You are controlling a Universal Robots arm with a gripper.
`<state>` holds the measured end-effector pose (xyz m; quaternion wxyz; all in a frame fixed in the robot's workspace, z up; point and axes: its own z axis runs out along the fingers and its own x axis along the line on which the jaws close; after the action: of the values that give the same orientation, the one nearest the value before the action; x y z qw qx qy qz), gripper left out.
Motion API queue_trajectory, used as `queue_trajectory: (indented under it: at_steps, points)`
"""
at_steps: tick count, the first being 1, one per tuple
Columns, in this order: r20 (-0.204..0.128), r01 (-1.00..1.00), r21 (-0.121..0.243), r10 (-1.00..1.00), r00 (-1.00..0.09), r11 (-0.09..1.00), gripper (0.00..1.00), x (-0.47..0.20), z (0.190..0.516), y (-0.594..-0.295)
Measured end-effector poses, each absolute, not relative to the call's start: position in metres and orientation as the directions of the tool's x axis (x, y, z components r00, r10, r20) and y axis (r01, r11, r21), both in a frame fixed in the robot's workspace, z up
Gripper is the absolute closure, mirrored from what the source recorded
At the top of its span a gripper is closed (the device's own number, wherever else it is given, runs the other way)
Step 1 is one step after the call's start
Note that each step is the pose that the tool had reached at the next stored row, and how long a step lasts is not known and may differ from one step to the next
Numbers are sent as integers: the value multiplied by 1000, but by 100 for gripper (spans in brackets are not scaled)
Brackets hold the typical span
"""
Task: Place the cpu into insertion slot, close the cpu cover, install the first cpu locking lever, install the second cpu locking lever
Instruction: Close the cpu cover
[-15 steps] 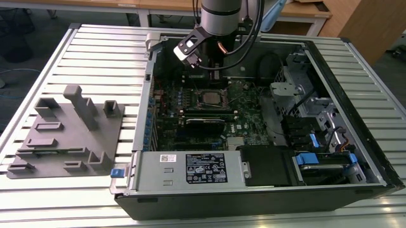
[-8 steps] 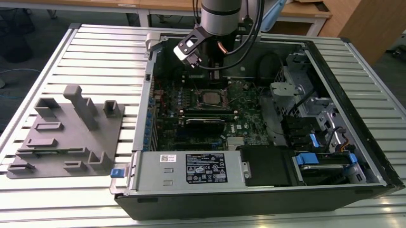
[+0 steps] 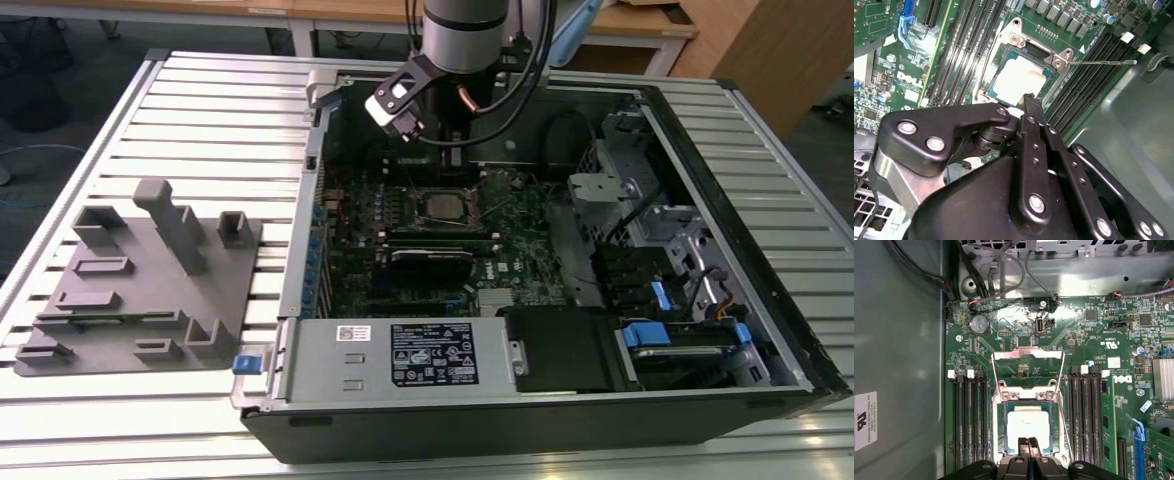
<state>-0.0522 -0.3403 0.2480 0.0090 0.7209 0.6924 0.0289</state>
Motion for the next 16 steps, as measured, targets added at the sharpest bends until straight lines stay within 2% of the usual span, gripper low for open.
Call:
queue_trajectory:
  at_steps: [16]
  points:
    - [30,998,53,999,39,-41,89,-52,255,-340]
